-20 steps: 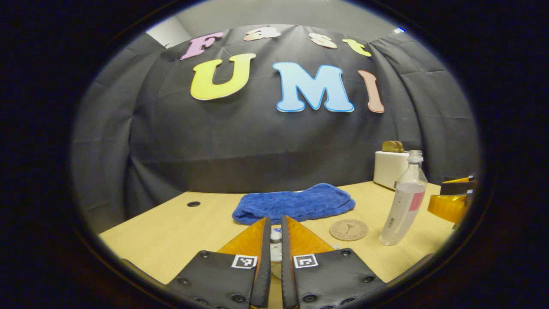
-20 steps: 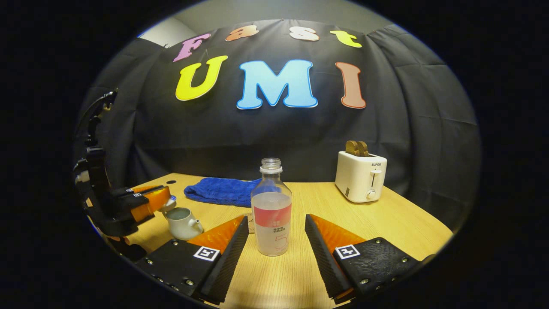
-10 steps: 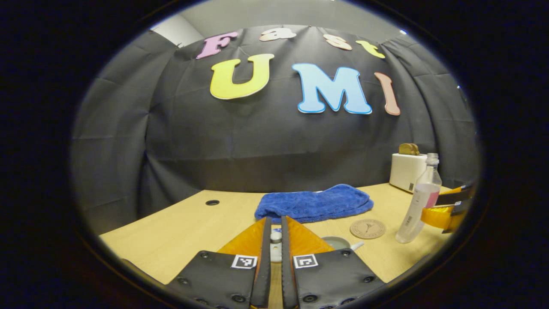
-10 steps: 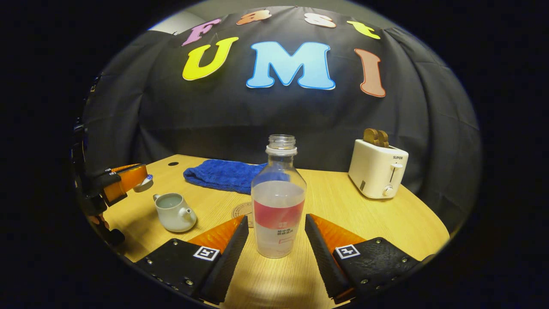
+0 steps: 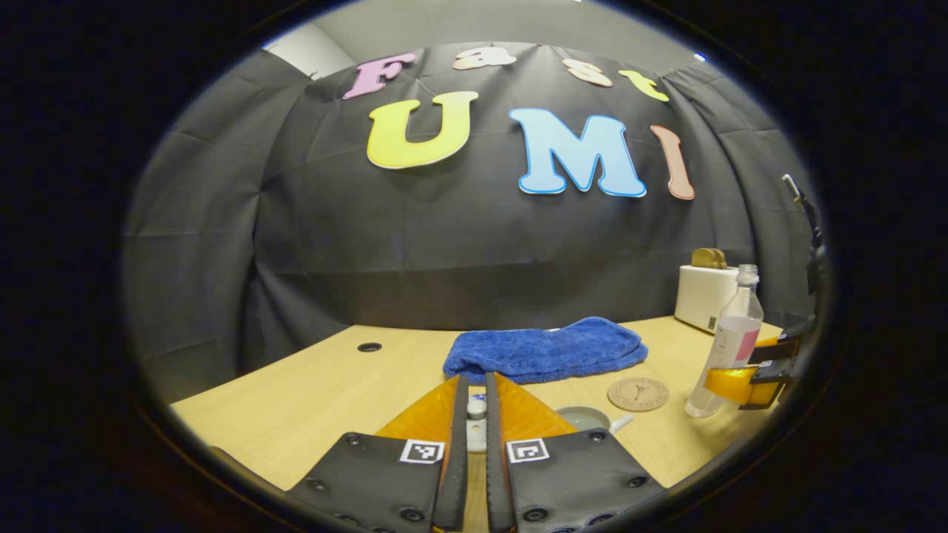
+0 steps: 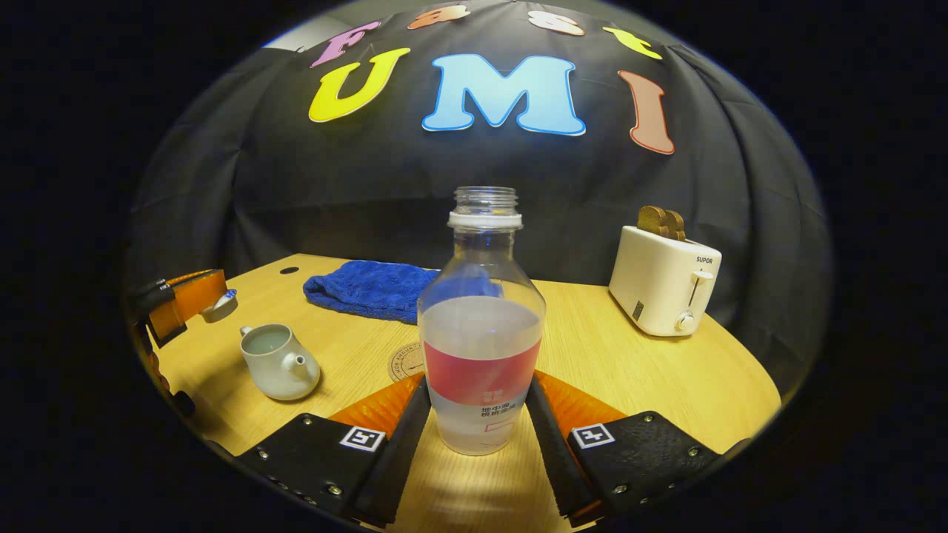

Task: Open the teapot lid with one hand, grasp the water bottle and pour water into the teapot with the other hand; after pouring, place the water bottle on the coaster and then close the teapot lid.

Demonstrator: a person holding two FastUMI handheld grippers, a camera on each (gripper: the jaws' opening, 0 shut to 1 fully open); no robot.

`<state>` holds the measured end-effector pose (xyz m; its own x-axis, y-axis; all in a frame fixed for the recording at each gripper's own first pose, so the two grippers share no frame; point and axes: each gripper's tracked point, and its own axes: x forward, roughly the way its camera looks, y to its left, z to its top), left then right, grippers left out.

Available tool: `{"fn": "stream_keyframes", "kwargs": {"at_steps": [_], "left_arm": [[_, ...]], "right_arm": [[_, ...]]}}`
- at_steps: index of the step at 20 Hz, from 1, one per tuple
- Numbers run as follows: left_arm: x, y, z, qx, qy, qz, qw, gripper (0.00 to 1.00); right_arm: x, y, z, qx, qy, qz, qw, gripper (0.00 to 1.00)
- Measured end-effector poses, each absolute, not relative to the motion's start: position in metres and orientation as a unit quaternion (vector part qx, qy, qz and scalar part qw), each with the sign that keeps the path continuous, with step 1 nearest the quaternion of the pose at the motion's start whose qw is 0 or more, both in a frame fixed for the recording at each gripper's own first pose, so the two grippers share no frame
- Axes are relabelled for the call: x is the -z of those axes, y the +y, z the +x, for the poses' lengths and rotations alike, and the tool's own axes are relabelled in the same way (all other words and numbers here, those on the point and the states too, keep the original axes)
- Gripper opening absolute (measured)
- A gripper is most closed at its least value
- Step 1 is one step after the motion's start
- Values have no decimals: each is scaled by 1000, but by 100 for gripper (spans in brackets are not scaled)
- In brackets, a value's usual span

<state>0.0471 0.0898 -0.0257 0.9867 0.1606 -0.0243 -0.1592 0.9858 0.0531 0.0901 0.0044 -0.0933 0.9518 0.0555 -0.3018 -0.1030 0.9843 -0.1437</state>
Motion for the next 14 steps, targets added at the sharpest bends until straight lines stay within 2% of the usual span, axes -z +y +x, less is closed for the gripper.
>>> {"fn": "stream_keyframes", "kwargs": {"at_steps": [8,14], "left_arm": [[22,97,44,-84,10,13,996,18],[21,114,41,-100,9,-1,995,17]], "right_arm": [[75,9,98,-28,121,-262,957,75],[55,21,111,-22,80,-414,906,75]]}}
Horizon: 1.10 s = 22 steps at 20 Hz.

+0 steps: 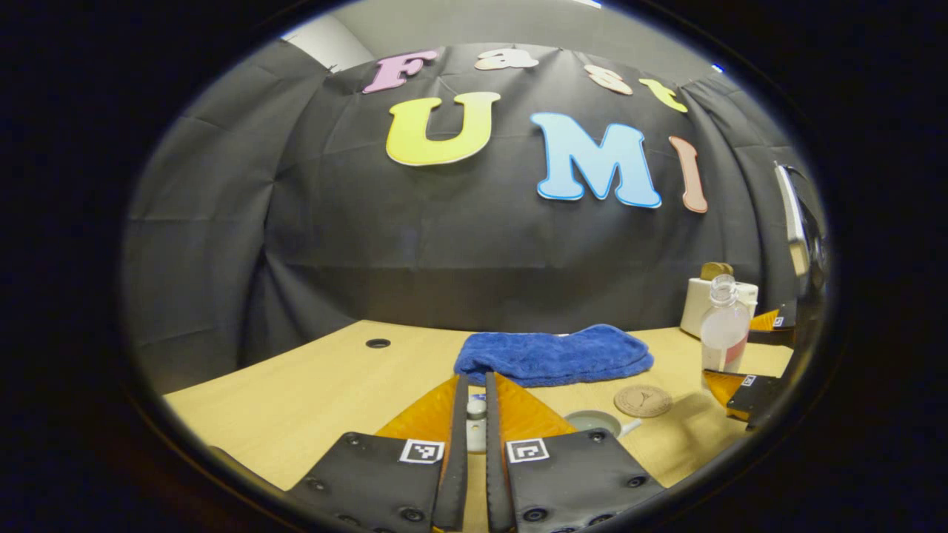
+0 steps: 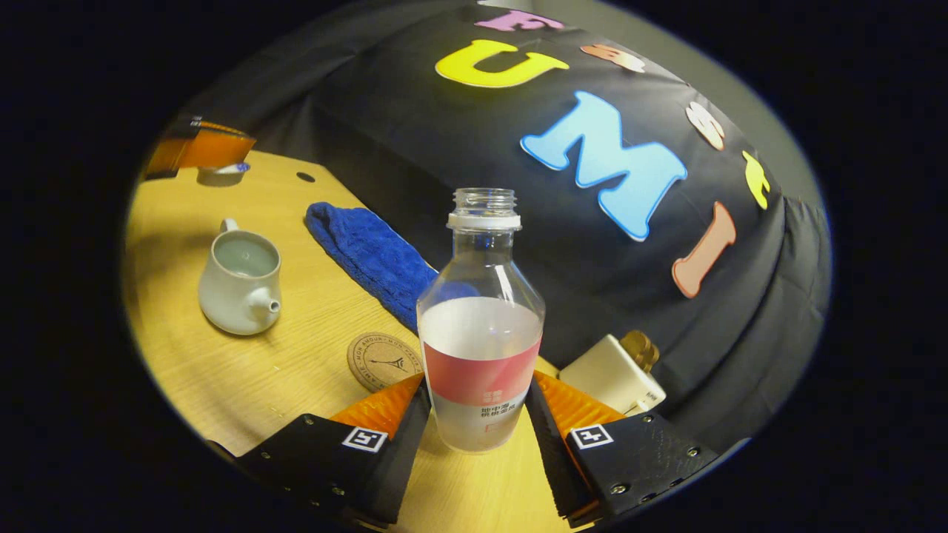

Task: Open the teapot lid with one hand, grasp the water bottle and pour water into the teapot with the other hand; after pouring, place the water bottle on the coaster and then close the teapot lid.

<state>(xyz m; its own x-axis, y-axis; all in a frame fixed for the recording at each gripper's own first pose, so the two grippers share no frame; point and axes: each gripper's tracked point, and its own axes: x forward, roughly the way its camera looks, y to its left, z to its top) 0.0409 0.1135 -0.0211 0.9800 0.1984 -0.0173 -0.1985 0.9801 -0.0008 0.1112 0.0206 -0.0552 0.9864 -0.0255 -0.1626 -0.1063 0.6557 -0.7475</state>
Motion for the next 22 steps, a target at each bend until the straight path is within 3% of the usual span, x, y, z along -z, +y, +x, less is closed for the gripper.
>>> {"fn": "stream_keyframes", "kwargs": {"at_steps": [9,10,12,22], "left_arm": [[23,131,38,-120,12,-6,993,17],[23,132,39,-121,13,-6,992,17],[23,133,39,-123,14,-8,992,17],[26,143,37,-136,18,-9,990,17]], "right_arm": [[28,51,121,-17,-8,-588,809,75],[28,54,120,-19,-15,-603,798,71],[30,62,122,-24,-24,-623,781,75],[9,77,127,-7,-85,-720,689,74]]}}
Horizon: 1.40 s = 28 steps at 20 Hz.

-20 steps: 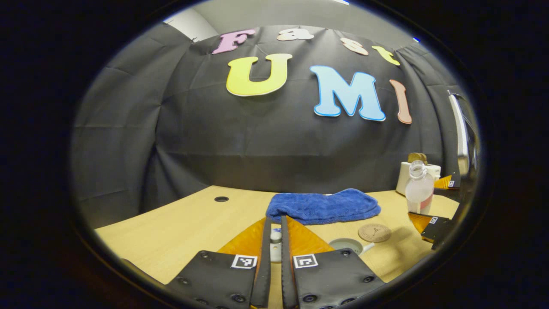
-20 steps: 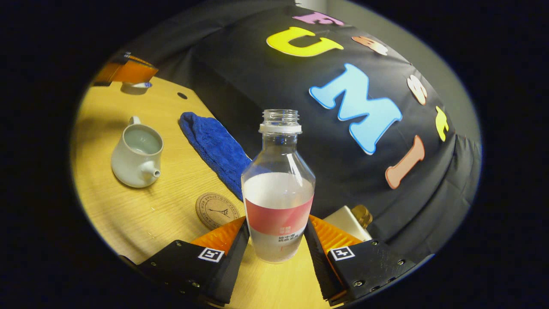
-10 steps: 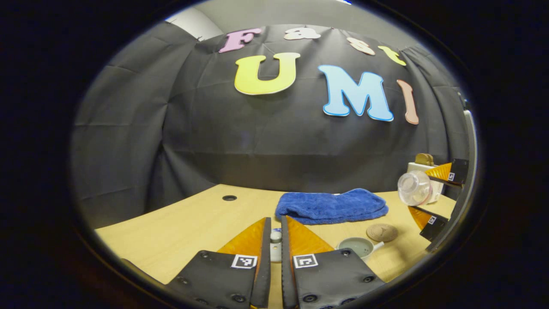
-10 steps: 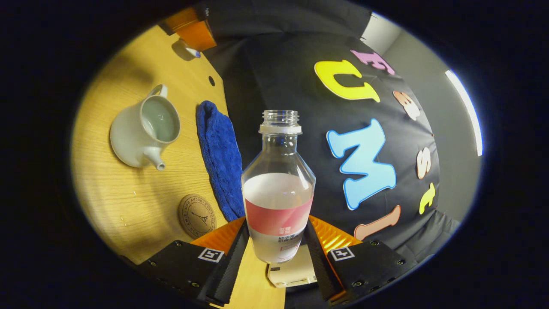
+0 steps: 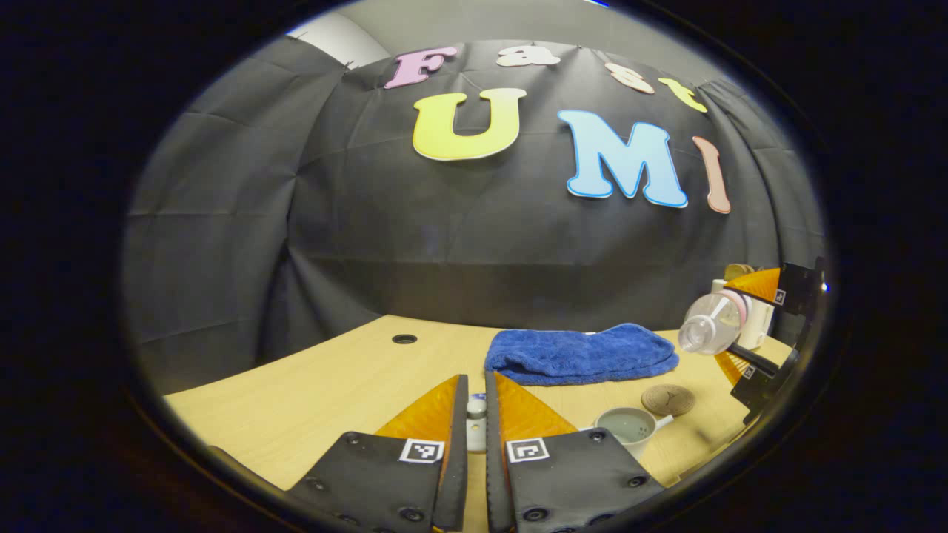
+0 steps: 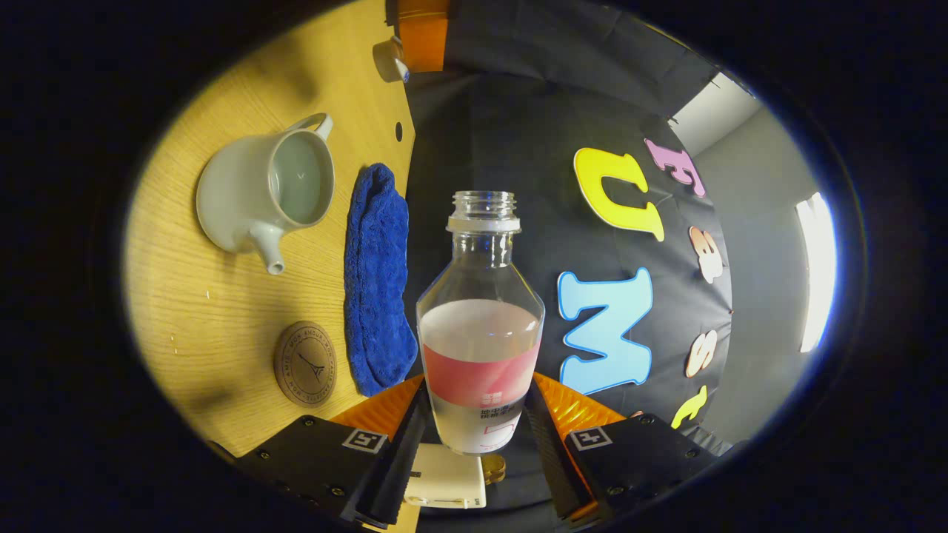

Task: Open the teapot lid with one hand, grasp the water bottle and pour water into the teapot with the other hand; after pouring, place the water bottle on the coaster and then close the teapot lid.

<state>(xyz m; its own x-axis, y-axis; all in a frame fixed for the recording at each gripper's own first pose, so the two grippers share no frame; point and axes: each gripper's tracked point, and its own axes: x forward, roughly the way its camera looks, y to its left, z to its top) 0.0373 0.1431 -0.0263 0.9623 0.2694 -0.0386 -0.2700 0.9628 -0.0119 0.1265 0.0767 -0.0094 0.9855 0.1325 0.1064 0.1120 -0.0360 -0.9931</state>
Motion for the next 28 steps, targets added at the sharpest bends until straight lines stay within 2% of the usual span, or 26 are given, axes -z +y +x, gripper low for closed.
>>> {"fn": "stream_keyframes", "kwargs": {"at_steps": [9,19,28], "left_arm": [[28,143,37,-137,22,-11,990,18],[31,141,39,-134,27,-11,991,17],[32,141,38,-131,29,-11,991,17]], "right_arm": [[-3,84,131,2,-123,-764,634,74],[-20,86,133,16,-154,-792,591,74],[-29,91,131,18,-173,-804,568,74]]}}
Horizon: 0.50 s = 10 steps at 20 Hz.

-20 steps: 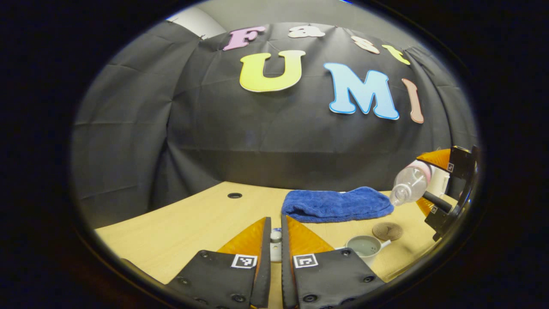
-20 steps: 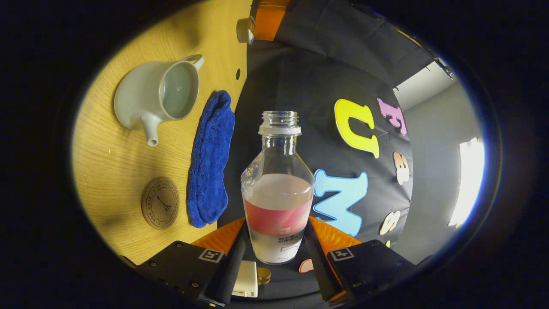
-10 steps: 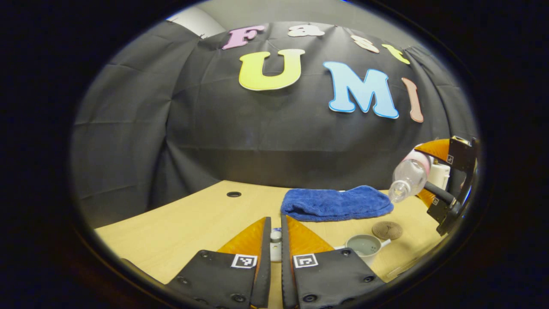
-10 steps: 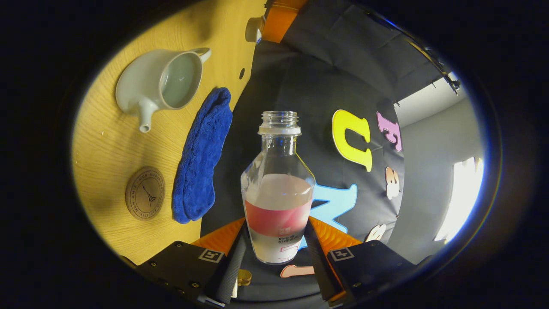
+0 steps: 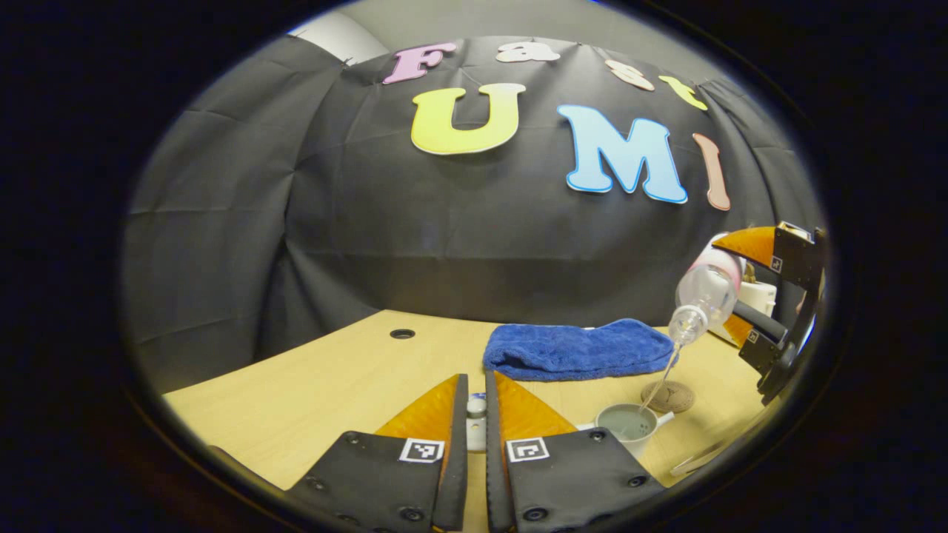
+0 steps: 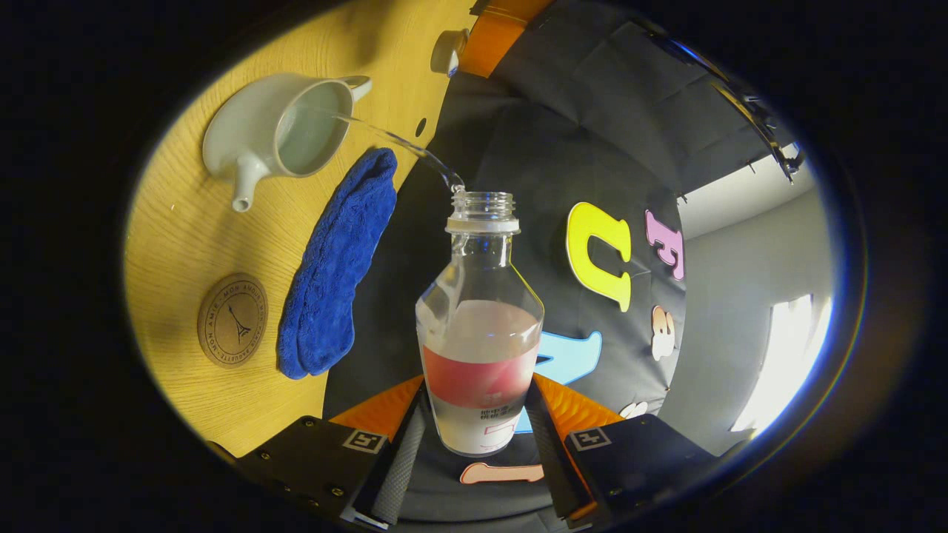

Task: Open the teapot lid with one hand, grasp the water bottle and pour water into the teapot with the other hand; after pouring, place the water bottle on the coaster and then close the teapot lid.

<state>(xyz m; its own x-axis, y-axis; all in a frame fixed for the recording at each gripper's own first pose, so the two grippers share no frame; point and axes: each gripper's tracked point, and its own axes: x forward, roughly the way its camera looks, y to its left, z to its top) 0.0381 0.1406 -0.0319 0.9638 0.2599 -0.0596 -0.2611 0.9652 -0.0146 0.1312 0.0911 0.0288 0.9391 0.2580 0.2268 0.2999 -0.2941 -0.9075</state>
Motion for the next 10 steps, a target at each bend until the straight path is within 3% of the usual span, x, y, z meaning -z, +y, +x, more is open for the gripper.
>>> {"fn": "stream_keyframes", "kwargs": {"at_steps": [10], "left_arm": [[30,141,38,-132,29,-11,991,17]], "right_arm": [[-38,97,135,25,-193,-822,536,74]]}}
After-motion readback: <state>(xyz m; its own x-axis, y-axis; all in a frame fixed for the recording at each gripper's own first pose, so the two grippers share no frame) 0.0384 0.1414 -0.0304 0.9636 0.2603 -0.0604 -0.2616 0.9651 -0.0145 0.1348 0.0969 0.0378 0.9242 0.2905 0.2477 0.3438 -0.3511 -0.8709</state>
